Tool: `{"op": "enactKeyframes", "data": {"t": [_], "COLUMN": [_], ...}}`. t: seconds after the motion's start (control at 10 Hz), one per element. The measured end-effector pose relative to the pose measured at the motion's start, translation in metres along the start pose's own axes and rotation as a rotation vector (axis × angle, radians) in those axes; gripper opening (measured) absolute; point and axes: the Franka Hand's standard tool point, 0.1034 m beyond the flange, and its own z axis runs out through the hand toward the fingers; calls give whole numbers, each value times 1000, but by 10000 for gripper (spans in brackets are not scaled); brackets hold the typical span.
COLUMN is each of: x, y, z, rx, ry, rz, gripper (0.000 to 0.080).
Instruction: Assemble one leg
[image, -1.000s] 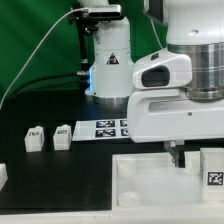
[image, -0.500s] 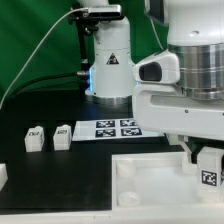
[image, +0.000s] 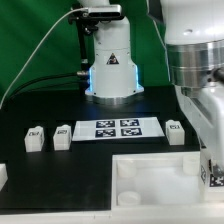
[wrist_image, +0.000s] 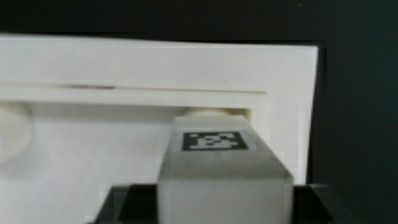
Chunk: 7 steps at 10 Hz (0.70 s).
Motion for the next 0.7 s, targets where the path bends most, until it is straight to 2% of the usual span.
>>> {"op": "enactKeyframes", "data": {"t": [0.2,0.3,0.4,0.5,0.6,0.7], "x": [-1,-1,-1,-1,-1,-1], "y": [0,0,1,1,1,2], "z": [1,1,1,2,3,4], "rx": [3,3,2,1,-2,-2], "ry": [3,3,3,4,6,12], "rz": [142,133,93,28,-107,-274], "gripper": [294,294,389,528,611,611]}}
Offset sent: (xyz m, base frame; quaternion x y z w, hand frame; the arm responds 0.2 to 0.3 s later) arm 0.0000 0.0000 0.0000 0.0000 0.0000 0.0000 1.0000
